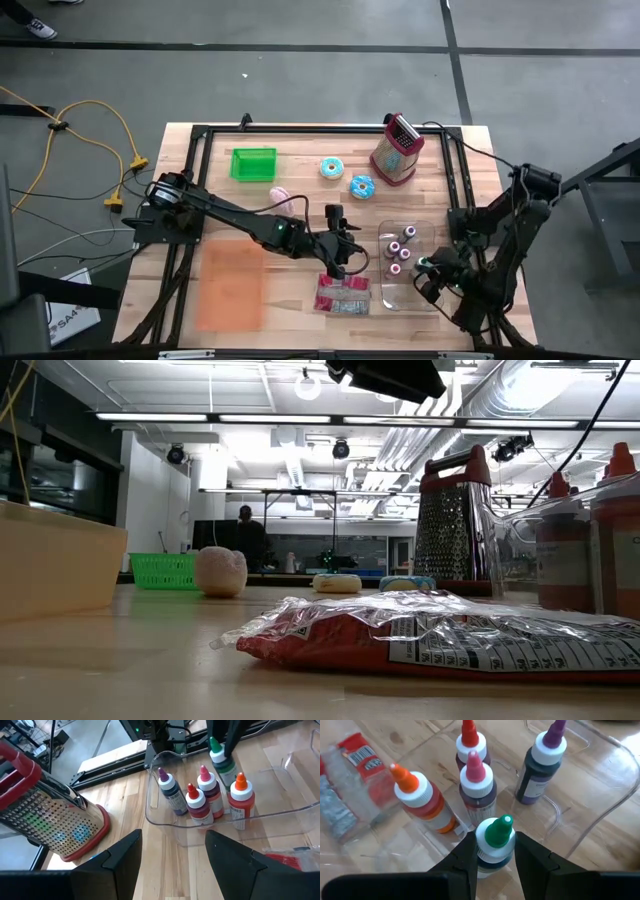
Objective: Pick & Place Food Item
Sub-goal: Put the green paint bottle into the transparent bin
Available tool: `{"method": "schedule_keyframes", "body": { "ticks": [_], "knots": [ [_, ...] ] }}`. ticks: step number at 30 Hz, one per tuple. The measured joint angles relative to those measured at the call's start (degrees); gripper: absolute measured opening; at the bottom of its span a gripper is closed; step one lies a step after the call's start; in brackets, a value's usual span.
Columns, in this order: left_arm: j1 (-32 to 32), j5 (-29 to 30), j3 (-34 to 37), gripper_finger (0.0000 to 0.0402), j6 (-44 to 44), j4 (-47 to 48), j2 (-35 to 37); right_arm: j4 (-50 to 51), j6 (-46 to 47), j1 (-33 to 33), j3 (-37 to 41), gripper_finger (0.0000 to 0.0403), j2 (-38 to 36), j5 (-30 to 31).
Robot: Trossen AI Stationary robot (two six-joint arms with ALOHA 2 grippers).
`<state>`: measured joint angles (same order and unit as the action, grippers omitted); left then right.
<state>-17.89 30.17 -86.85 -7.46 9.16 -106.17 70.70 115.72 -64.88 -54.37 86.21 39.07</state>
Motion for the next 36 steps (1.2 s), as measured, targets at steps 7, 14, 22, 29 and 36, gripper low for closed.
{"method": "schedule_keyframes", "body": {
  "ticks": [7, 14, 22, 29, 36],
  "knots": [
    [-0.02, 0.00, 0.00, 0.0210, -0.02, -0.03, 0.00, -0.16, 0.03, 0.00, 0.00, 0.0094, 3.79, 0.90],
    [-0.02, 0.00, 0.00, 0.0210, -0.02, -0.26, 0.00, -0.27, 0.01, 0.00, 0.00, 0.0134, 3.94, 1.97],
    [0.00, 0.00, 0.00, 0.0210, -0.04, -0.25, 0.00, -0.27, -0.33, 0.00, 0.00, 0.0176, 3.89, 2.04],
    [-0.02, 0.02, 0.00, 0.0210, -0.04, -0.23, 0.00, 0.41, -0.42, 0.00, 0.00, 0.0180, 3.50, 1.95],
    [-0.02, 0.02, 0.00, 0.0210, -0.04, -0.21, 0.00, 0.94, -0.44, 0.00, 0.00, 0.0178, 3.50, 2.01]
  ]
}}
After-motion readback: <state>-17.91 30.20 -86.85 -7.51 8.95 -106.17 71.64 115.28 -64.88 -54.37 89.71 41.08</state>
